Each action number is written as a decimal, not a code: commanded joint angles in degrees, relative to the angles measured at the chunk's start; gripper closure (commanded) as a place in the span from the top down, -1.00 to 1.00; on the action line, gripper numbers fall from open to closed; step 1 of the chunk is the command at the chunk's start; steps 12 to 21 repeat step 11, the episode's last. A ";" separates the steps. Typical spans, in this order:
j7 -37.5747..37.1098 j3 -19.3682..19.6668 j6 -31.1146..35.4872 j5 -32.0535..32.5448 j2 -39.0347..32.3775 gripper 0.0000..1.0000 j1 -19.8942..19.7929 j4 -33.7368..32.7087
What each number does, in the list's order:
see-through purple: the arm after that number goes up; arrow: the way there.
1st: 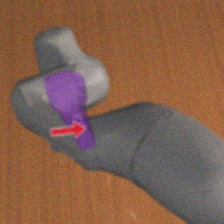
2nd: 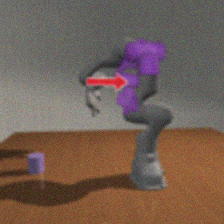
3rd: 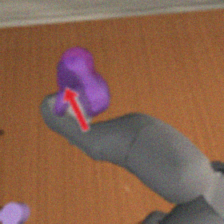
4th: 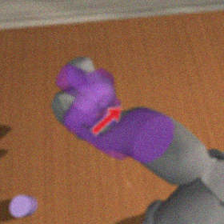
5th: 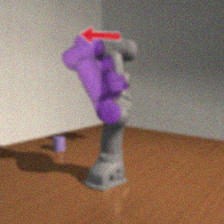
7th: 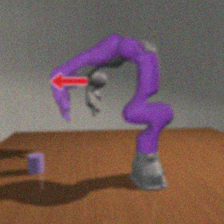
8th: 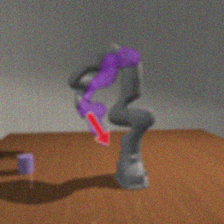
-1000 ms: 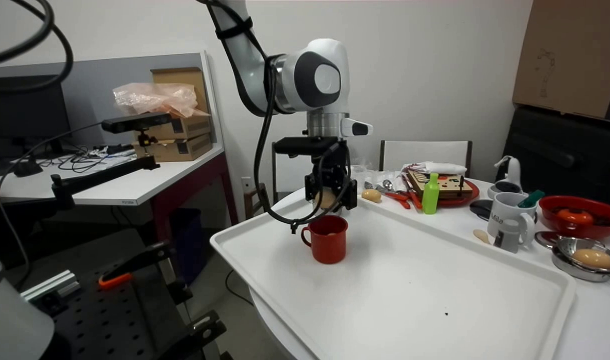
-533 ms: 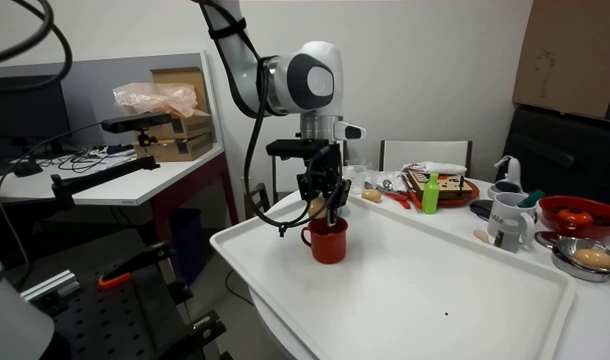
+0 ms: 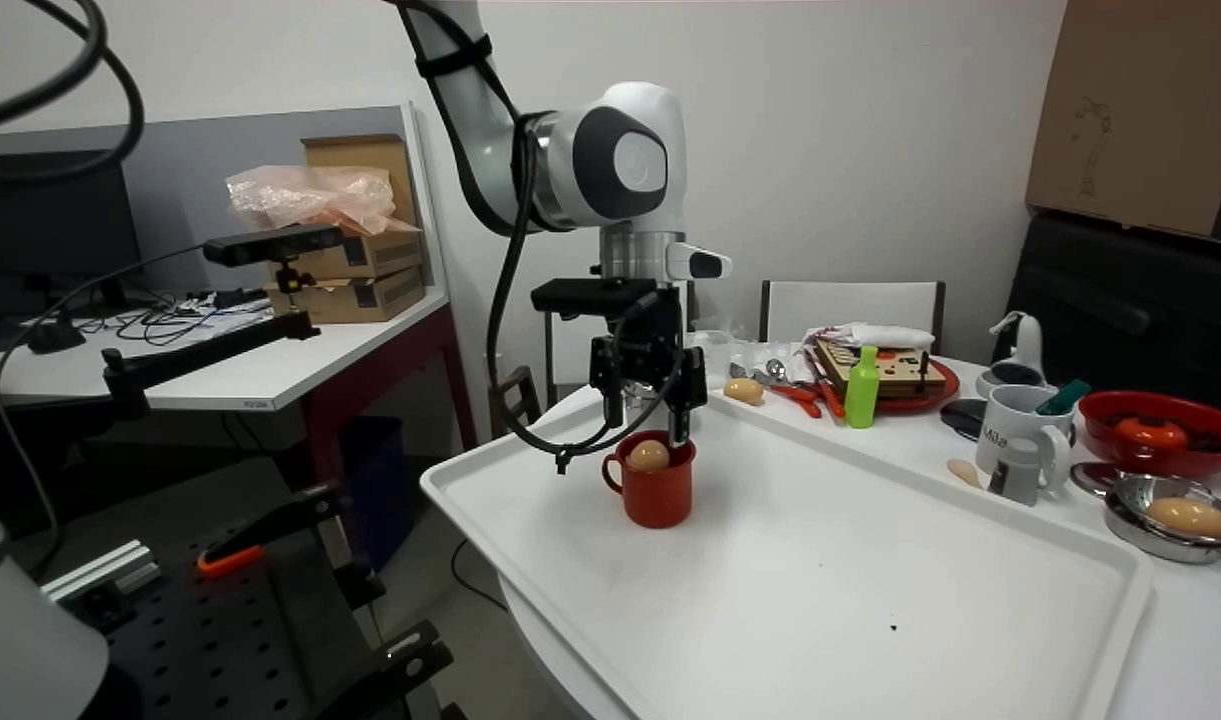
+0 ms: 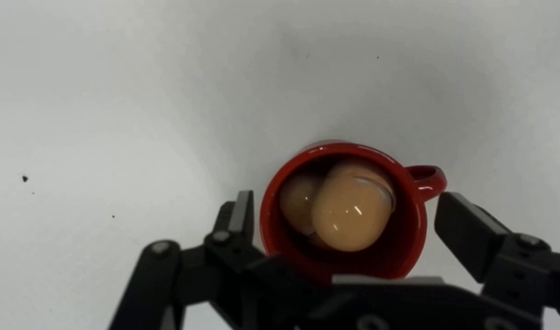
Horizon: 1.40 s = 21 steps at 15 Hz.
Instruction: Pick the egg and put it in the cup
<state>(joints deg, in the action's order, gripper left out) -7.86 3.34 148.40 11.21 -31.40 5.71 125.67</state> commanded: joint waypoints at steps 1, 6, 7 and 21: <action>-0.34 0.46 -0.36 -0.33 0.99 1.00 0.41 0.33; 1.48 1.99 -1.77 1.59 -1.56 1.00 0.14 -6.83; 2.83 1.72 -2.33 1.45 -1.96 1.00 -0.47 -8.55; 4.99 1.08 -2.01 0.47 -1.30 1.00 -1.60 -9.76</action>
